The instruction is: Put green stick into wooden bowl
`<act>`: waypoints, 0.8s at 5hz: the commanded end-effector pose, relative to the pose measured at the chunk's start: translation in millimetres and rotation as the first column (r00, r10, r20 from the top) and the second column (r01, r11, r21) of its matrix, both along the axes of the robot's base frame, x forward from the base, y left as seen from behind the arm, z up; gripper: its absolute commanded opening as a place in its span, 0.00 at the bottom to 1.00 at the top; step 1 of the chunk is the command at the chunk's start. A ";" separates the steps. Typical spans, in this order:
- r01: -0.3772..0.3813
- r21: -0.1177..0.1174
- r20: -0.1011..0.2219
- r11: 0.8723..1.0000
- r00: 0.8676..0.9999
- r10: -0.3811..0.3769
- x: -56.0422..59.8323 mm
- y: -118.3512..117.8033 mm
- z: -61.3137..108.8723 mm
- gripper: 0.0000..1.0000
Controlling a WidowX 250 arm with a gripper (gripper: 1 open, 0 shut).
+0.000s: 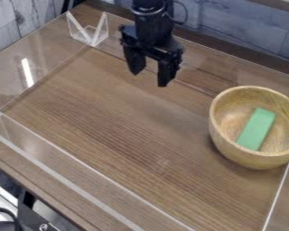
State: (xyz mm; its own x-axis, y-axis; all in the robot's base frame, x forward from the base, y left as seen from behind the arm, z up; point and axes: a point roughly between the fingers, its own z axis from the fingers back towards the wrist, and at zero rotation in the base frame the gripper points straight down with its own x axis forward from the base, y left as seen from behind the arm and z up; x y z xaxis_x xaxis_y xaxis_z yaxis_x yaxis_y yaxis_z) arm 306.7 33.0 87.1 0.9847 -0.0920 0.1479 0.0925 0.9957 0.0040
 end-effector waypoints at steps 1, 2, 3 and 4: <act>0.029 0.004 0.058 1.000 0.998 -0.029 -8.6 -13.0 20.3 1.00; -0.047 0.007 0.068 0.999 0.997 0.047 -3.9 -7.4 26.6 1.00; -0.098 0.016 0.081 0.995 0.992 0.096 3.6 5.2 27.0 1.00; -0.115 0.012 0.071 0.993 0.991 0.114 6.5 10.6 20.9 1.00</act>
